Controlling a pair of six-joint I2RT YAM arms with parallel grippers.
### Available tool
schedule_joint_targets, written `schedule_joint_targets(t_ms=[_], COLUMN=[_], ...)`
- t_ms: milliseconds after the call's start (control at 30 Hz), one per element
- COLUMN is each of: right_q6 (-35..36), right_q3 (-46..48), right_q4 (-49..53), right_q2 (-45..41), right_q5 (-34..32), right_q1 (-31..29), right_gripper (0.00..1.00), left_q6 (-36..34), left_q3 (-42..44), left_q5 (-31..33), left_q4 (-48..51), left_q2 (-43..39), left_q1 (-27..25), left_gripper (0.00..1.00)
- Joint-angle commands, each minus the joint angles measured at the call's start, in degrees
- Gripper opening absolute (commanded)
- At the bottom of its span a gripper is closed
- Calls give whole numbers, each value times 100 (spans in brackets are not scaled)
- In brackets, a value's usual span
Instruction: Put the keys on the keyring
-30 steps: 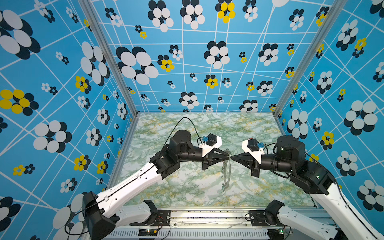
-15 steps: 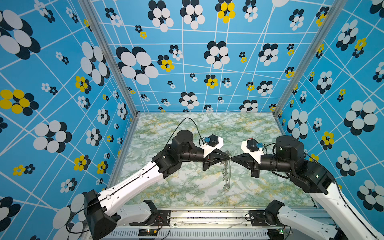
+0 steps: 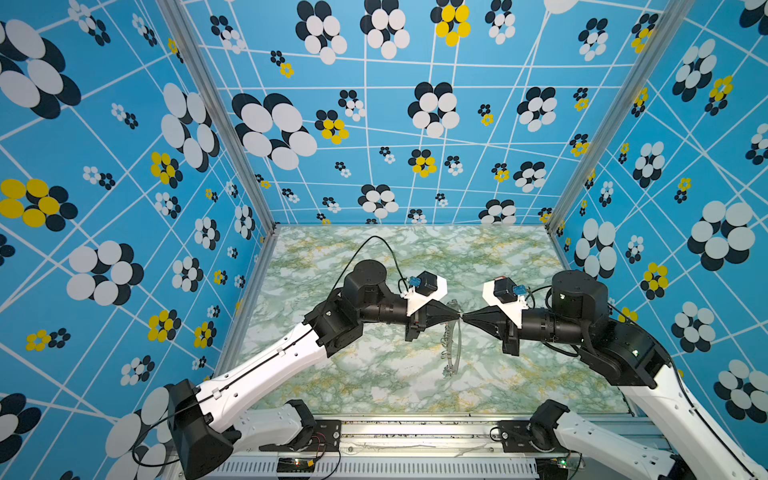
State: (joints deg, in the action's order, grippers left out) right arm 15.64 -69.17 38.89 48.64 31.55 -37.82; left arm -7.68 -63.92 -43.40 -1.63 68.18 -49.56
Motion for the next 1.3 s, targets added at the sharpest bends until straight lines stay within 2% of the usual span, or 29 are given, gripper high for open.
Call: schedule_joint_targets(t_ms=[0,67,267,433,700,1000,1267], right_q6=[-64,-72,-347,-441,-700,-842,-1209], right_q3=[-139,-69,44,145,463,535,615], right_q4=[-148,-60,-42,-139,-605,-1039,-1463], right_q2=[-109,-236,-437,-408,-287,91,400], right_q5=[-278,-654,-696,-663,-398,393,577], right_q1=[-23,14,431,604,964,1584,2013], right_gripper=[14,29,47,51,53,53,56], left_q6=[-585,-845,-1512,-2143,-2920,-2784,-1479], left_q3=[117,343,448,504,553,701,910], left_q5=[222,354,279,25,-237,-497,-917], left_q4=[-314,-663,-741,-762,-798,-1527,-2941], left_q2=[-150,-329,-623,-839,-974,-774,-330], left_q1=[-132,-142,-133,-138,-126,78,593], left_gripper=[0,0,0,0,0,0,0])
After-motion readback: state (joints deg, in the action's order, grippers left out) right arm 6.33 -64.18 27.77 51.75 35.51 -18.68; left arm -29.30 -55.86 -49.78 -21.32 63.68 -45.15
